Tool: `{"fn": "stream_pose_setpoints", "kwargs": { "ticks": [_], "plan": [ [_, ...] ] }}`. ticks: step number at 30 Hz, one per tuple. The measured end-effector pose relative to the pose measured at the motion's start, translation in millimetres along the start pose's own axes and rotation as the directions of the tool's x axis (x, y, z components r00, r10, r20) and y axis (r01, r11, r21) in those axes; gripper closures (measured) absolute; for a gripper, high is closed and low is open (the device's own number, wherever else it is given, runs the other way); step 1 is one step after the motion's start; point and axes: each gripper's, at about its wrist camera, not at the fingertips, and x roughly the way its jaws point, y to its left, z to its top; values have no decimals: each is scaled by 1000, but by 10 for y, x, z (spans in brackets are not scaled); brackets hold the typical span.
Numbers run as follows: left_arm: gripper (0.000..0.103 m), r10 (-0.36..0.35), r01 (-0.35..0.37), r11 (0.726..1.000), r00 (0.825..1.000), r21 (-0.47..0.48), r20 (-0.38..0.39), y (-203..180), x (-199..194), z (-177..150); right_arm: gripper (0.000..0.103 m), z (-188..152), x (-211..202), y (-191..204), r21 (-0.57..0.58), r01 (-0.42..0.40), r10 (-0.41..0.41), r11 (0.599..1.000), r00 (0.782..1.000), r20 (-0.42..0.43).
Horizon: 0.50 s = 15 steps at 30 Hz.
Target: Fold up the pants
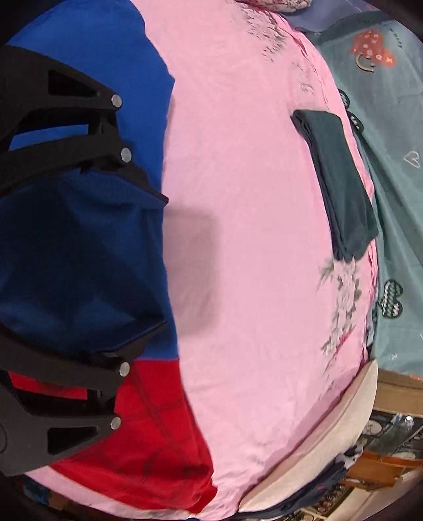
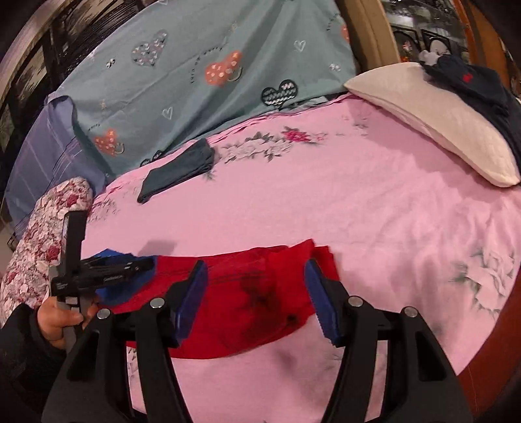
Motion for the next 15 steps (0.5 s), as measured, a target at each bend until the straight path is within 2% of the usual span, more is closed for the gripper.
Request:
{"fn": "stream_pose_setpoints", "kwargs": {
  "ticks": [3,4,5,8,12,15],
  "plan": [
    [32,5,-5,1000,1000,0,4,31,-44,17,41,-100,345,-76,16,101,-98,995,985,-142],
    [32,9,-9,1000,1000,2,3,31,-61,9,41,-149,416,-165,52,106,-95,993,980,-177],
    [33,8,-8,1000,1000,-2,1,30,-86,-4,40,-177,401,-232,79,83,-69,993,984,-165],
    [29,-60,60,998,998,-8,11,-31,-306,-99,39,-167,244,-257,72,118,-108,990,986,-130],
    [22,-159,154,983,986,96,51,-342,-689,-294,38,-148,96,-338,114,122,-111,986,989,-96],
    [21,-206,201,964,978,174,17,-606,-685,-450,38,-168,197,-433,190,72,-51,979,992,-112]
  ]
}}
